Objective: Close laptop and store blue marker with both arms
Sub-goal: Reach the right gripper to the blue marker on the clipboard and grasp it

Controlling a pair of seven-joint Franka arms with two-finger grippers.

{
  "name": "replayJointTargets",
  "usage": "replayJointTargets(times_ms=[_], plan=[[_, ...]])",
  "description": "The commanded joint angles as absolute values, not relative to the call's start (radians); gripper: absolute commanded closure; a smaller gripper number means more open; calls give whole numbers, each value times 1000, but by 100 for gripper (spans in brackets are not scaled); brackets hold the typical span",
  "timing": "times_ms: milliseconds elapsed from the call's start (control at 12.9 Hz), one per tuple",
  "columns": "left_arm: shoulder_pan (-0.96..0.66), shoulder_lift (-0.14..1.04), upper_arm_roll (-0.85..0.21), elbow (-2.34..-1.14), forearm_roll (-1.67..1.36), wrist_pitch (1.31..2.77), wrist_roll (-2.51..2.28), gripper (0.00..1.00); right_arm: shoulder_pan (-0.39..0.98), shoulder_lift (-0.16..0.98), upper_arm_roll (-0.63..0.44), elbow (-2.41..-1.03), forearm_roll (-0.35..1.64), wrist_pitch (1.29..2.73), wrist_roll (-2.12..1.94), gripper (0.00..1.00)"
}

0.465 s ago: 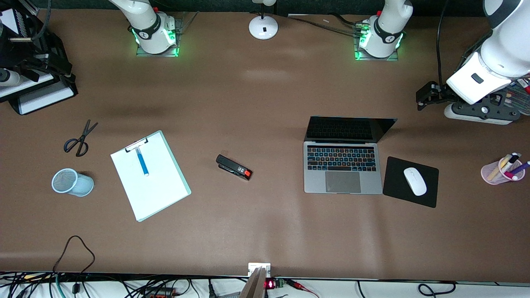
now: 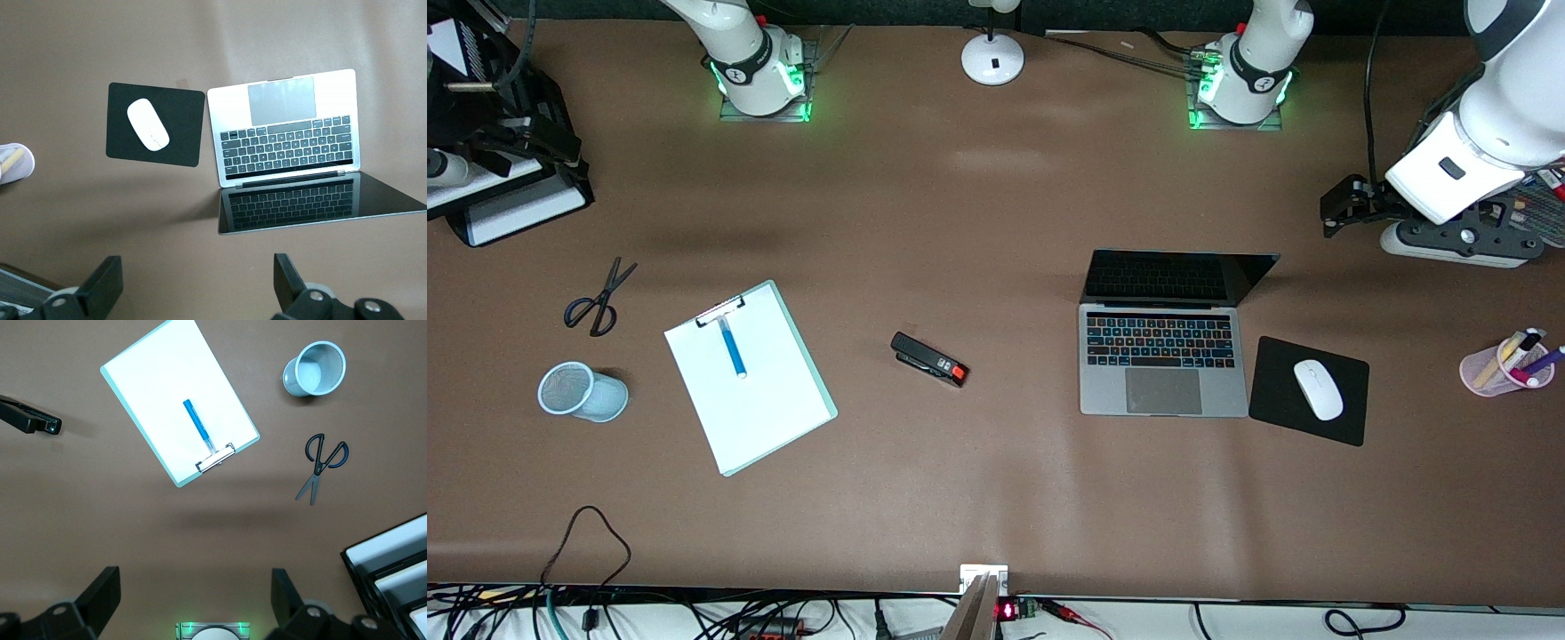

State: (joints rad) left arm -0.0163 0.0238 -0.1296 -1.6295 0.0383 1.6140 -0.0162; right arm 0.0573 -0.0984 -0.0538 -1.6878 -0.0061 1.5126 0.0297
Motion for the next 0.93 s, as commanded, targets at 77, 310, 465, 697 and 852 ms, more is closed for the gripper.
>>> replayJointTargets(times_ms=[77,310,465,697,852], plan=[[-17,17,-127,-1629,31,1611,-11,0,60,12,-51,-1672,-6,1519,15,0],[-12,17,-126,-1628,23,1614,-6,0,77,102,-48,-1697,-52,1606,-39,0],[-11,43,-126,-1603,32,1614,-2,0,84,159,-48,-1729,-64,1713,-116,0],[-12,89,-126,-1534,35,1606,-12,0,78,265,-48,-1773,-61,1842,-147,0],[-9,91,-126,-1535,26,1605,-9,0,77,343,-48,-1773,-51,1913,-222,0]])
